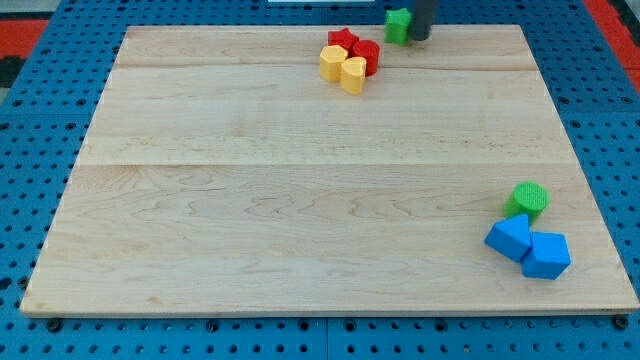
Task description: Push the green star to top center
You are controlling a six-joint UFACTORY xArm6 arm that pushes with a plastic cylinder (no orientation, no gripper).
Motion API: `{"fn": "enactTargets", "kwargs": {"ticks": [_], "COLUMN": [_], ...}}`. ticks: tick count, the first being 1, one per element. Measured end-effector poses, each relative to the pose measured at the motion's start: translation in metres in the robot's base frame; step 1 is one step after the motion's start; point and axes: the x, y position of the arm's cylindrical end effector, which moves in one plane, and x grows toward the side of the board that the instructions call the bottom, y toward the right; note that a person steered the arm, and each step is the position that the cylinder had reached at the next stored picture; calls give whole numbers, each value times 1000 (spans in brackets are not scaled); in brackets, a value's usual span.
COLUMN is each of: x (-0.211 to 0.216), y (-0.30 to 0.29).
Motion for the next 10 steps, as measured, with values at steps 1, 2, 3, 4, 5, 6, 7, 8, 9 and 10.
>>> {"fn": "enactTargets", "kwargs": {"ticks": [1,2,3,4,5,6,7,8,9,10], "x": [9,10,15,13,-7,-29,-29,-28,-29,-29], "y": [-13,-13,22,76,89,83,82,80,70,61]}}
